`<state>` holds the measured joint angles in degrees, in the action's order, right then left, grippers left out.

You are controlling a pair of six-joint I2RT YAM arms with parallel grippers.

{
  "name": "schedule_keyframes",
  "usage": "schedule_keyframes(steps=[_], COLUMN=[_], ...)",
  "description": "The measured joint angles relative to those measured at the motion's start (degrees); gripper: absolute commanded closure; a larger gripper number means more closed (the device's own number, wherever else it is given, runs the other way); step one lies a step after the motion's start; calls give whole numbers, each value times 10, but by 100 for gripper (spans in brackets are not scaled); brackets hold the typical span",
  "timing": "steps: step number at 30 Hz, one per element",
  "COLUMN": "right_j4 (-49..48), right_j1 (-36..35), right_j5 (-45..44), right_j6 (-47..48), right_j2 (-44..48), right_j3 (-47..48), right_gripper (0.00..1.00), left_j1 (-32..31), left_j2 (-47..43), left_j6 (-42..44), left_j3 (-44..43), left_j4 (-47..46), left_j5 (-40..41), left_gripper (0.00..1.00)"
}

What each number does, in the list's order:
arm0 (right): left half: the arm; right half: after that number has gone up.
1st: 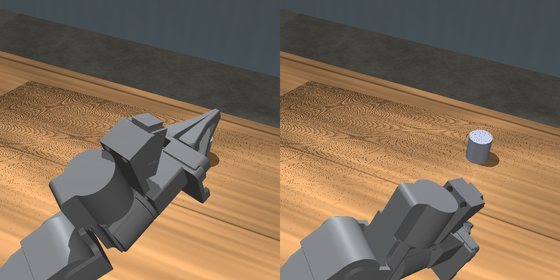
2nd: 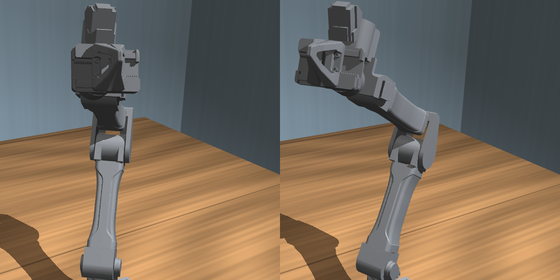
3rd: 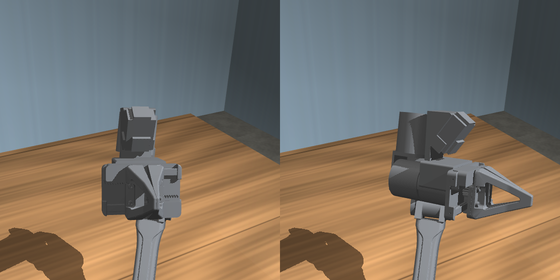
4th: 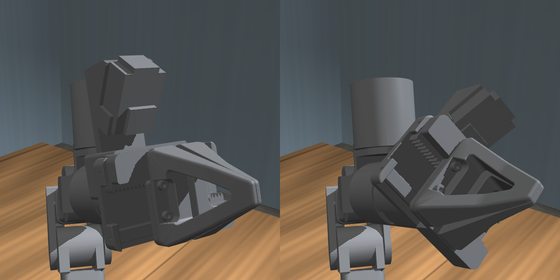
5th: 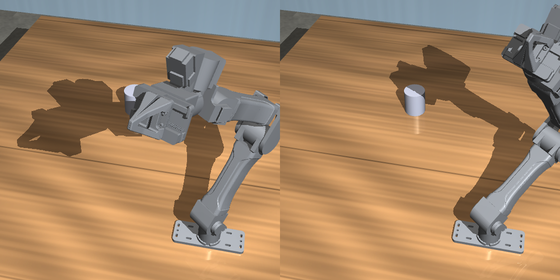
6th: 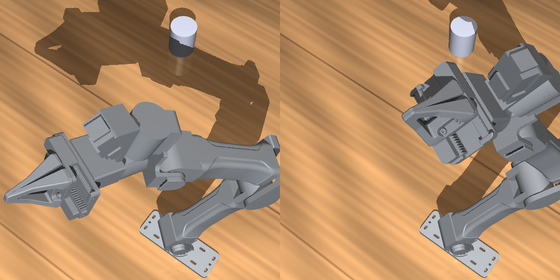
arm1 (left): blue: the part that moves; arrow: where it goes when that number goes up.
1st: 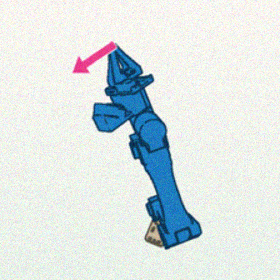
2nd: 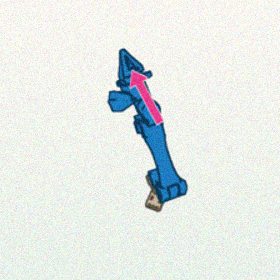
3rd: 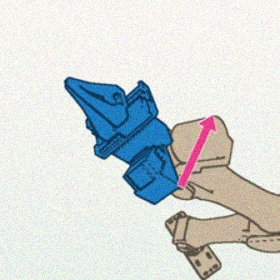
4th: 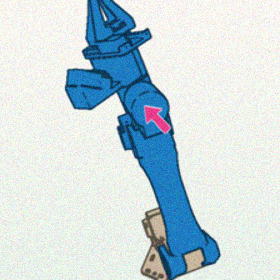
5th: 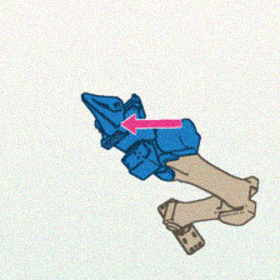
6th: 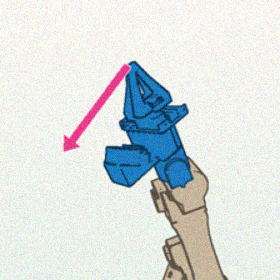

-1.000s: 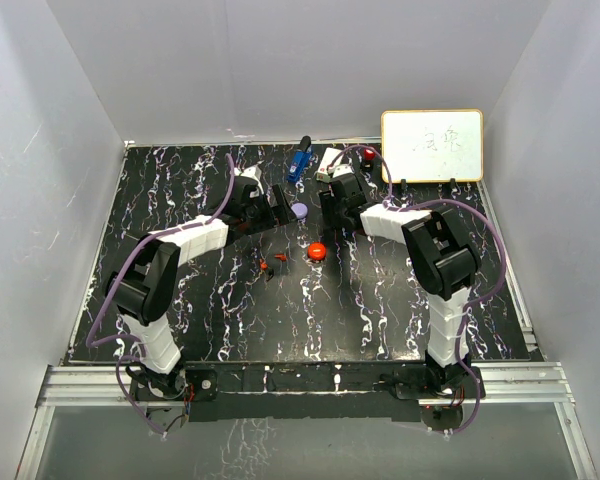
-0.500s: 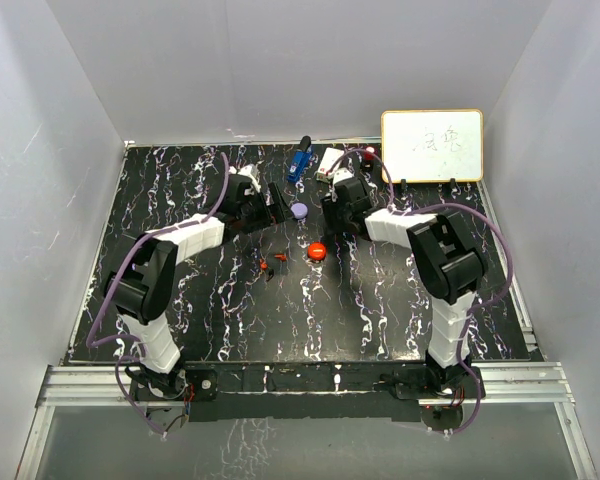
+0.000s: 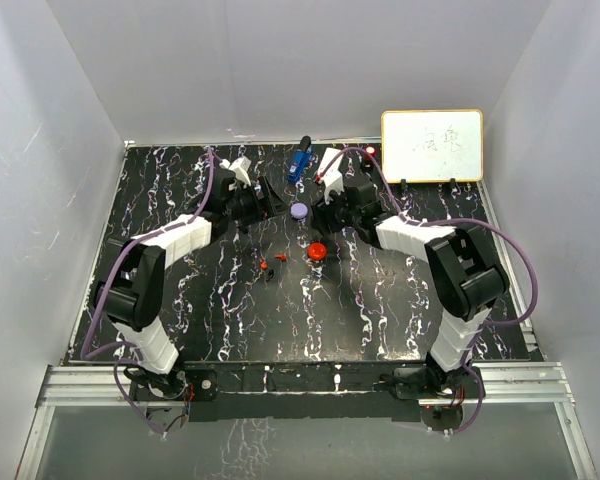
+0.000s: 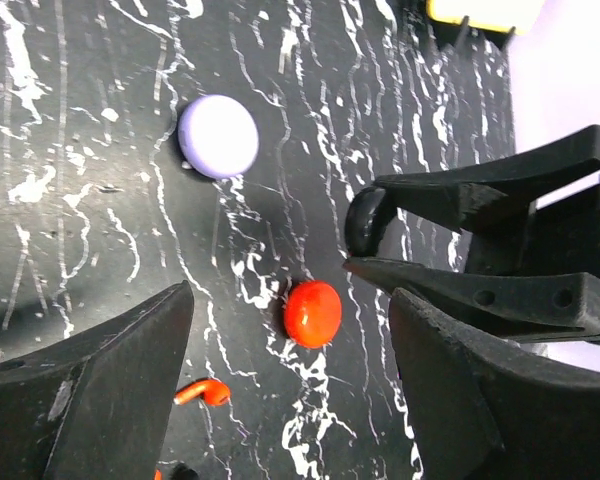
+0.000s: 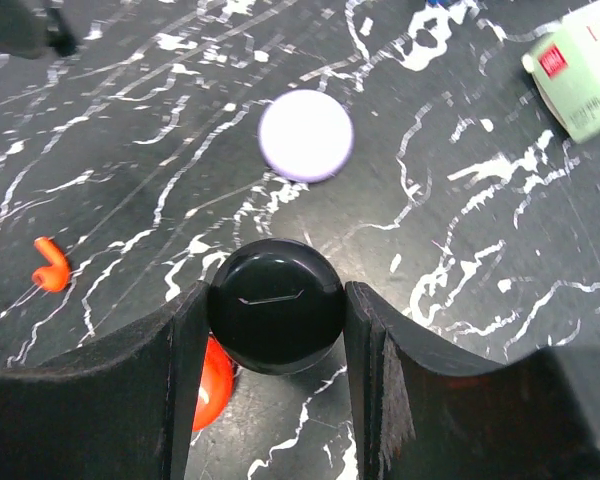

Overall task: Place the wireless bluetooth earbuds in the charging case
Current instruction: Pick up the charging case at the center of the board.

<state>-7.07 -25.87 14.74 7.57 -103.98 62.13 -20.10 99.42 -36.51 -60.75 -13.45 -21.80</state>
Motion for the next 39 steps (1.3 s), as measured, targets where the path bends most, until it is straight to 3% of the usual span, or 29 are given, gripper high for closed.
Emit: schedule_keyframes(steps=[9, 17, 26, 36, 39], right_j4=[-116, -162, -177, -190, -191], right_j1=[3, 11, 12, 12, 12], right_j5=[126, 216, 250, 260, 262], right_j6=[54, 55, 47, 43, 43], right_j2=[66, 73, 73, 73, 73], right_j3=[-99, -106, -106, -106, -106], right_gripper=[100, 100, 100, 100, 100], left_j1=[0, 0, -6, -31, -35], left_j2=[-15, -14, -13, 3, 7], left_j6=[-21, -67, -101, -100, -100], left_j3=[39, 72, 84, 84, 84], left_j4=[-63, -155, -223, -227, -225], left_j5=[-63, -111, -150, -163, -164], left_gripper=[37, 41, 42, 44, 49])
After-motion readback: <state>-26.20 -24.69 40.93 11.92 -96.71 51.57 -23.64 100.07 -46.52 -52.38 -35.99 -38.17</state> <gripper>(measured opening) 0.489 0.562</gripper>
